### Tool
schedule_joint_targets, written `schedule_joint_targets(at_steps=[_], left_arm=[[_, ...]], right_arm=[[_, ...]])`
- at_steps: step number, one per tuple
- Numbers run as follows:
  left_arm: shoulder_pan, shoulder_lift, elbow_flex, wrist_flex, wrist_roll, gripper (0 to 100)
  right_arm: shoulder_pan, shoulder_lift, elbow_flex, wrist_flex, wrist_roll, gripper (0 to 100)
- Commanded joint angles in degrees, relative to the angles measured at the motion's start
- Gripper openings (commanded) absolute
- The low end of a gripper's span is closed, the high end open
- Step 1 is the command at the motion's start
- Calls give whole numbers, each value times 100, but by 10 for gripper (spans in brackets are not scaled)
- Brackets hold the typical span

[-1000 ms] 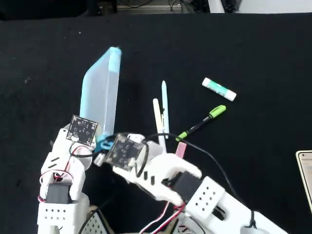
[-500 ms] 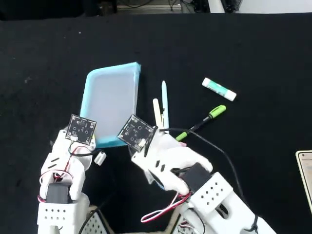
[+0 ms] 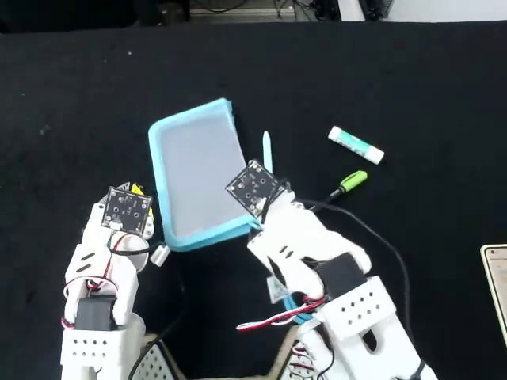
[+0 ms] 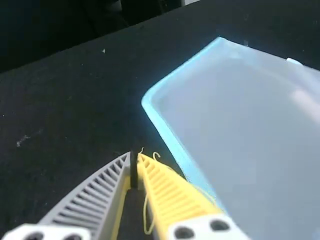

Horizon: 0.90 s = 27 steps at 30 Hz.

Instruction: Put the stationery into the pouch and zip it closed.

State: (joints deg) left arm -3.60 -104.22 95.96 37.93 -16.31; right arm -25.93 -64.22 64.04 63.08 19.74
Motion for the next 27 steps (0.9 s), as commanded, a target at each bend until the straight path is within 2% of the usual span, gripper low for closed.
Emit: schedule_joint_targets(at_steps=[1,8,10,14,19,27], left_arm=[[-57,-18,136,-26,220,30],[75,-18,136,-18,413,30],[347,18,136,70,554,30],[1042,519,163,114,35,30],[848,1415,171,-756,97,30],[848,1934,154,-1187,97,30]], right_arm=[[105,48,-532,378,-26,11],[114,145,-558,519,-9,11],[132,435,-637,519,-9,11],[132,1297,-1191,510,-44,11],[105,1930,-2185,519,-53,11],[97,2905,-2985,176,-53,11]])
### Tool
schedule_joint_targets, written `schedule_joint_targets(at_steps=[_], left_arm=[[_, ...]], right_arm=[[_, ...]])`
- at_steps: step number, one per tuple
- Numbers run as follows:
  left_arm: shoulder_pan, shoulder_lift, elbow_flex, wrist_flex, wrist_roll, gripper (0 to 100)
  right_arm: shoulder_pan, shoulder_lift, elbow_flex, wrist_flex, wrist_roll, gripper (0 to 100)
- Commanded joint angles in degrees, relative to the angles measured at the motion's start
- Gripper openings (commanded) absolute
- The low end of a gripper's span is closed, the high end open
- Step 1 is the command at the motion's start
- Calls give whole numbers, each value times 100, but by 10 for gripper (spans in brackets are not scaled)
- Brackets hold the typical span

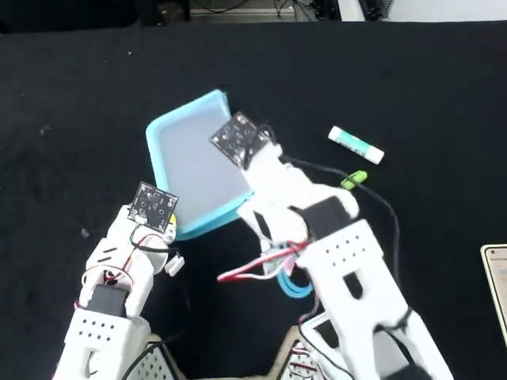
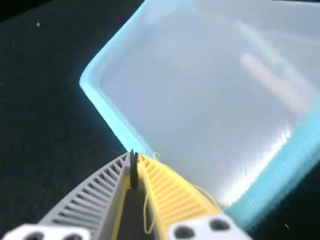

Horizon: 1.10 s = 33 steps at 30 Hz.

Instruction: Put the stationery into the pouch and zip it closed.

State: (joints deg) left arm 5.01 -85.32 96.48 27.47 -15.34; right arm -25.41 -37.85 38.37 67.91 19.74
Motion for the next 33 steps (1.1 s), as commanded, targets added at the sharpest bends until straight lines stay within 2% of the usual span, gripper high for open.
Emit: schedule_joint_targets(at_steps=[1,5,12,20,25,30,33], left_arm=[[57,44,119,-141,0,30],[400,97,127,-105,-35,30],[347,70,127,-97,-35,30],[347,70,127,-97,-35,30],[312,79,127,-88,-35,30],[233,70,127,-88,-35,30],[233,62,127,-88,-35,30]], right_arm=[[35,391,-409,-457,-62,11],[-114,673,-277,-774,-62,11],[-158,708,514,-818,-598,11],[-176,734,1525,-835,-624,11],[-202,743,2088,-1512,-624,13],[-202,743,2527,-1767,-624,83],[-193,743,2651,-1758,-624,92]])
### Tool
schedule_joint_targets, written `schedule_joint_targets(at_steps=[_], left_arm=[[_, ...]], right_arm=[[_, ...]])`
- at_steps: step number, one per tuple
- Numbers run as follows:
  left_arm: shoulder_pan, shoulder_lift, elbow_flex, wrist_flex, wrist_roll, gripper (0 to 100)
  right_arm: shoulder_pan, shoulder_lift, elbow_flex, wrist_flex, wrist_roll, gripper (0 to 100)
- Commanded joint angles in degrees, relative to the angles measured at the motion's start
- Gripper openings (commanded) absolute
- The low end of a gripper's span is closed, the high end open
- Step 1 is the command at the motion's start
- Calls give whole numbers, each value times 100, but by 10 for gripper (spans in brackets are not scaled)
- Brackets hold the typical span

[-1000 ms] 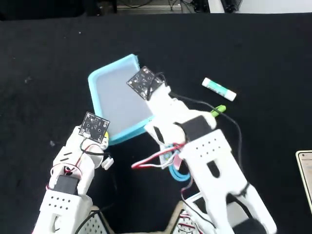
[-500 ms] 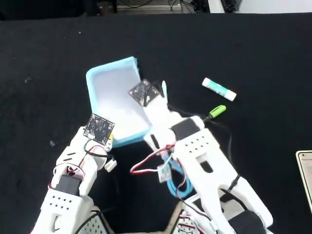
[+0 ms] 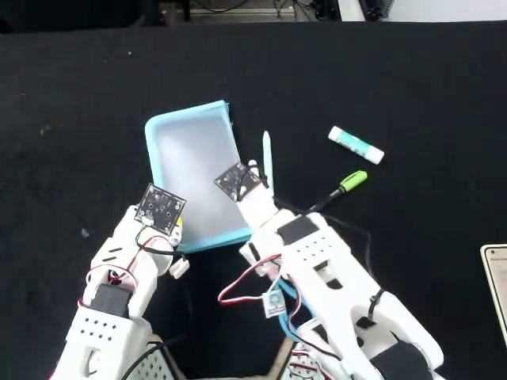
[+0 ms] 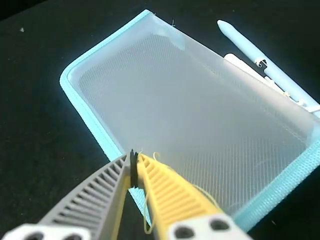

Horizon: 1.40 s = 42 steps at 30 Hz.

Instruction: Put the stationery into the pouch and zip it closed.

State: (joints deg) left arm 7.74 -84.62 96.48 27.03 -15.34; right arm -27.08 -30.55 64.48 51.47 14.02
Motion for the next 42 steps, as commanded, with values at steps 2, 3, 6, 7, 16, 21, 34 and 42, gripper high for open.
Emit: schedule_joint_targets(at_steps=[2,3,6,7,16,21,34,42], left_arm=[[-40,-9,127,-44,-35,30],[-40,-9,127,-44,-35,30],[-40,-9,127,-44,-35,30],[-40,-9,127,-44,-35,30],[-40,-9,127,-44,-35,30],[-40,-26,75,-44,-35,30],[-48,26,-1235,-149,-9,30],[-48,70,171,-1943,9,30]], right_arm=[[-26,13,136,-123,-18,93],[-26,13,189,-141,-9,94],[-26,13,365,-220,0,95],[-26,13,382,-229,0,95],[-26,31,374,-97,0,95],[-18,374,251,-62,387,91],[0,1701,-620,264,431,8],[0,629,-1051,1187,484,11]])
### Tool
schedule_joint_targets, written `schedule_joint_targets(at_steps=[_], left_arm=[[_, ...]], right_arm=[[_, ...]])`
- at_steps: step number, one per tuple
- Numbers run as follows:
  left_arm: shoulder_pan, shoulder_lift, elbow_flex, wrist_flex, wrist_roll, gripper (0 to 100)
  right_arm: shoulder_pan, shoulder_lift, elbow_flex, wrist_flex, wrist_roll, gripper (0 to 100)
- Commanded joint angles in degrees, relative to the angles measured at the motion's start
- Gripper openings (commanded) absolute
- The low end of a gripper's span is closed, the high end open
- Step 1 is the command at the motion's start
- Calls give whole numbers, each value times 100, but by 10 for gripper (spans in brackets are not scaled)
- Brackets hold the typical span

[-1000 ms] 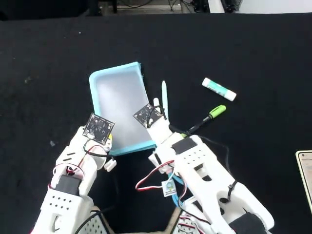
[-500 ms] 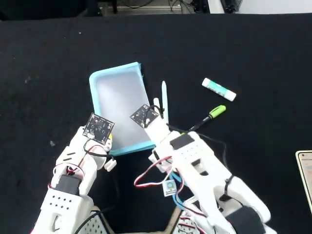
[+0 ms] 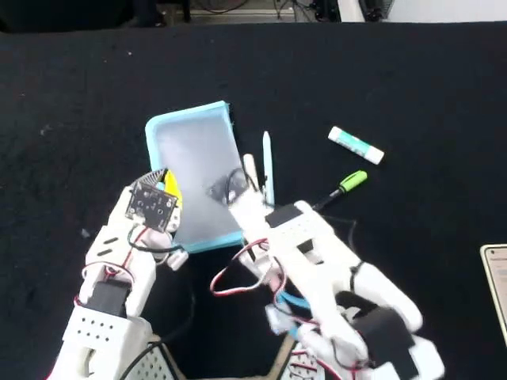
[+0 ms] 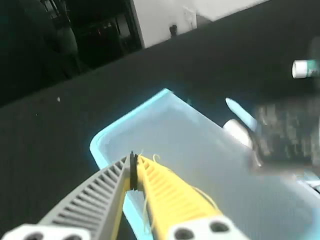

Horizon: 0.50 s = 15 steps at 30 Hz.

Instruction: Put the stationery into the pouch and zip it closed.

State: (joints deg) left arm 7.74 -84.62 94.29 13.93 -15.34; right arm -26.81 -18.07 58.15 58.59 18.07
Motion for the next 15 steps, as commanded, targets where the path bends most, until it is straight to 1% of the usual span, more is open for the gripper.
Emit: schedule_joint_targets(at_steps=[1,2,6,9,12,15], left_arm=[[-84,114,321,-501,26,30],[-127,202,286,-431,132,30],[-189,571,312,-651,800,30],[-189,949,48,-554,932,30],[-198,1609,-611,-35,932,30],[-198,2497,-1349,387,932,30]], right_arm=[[-26,-875,-532,633,79,11],[-35,-1138,-637,738,79,11],[-53,-2062,-1077,1029,79,11],[-53,-2563,-1455,1240,167,11],[-53,-2835,-1886,1495,440,11],[-53,-2888,-2264,1670,527,11]])
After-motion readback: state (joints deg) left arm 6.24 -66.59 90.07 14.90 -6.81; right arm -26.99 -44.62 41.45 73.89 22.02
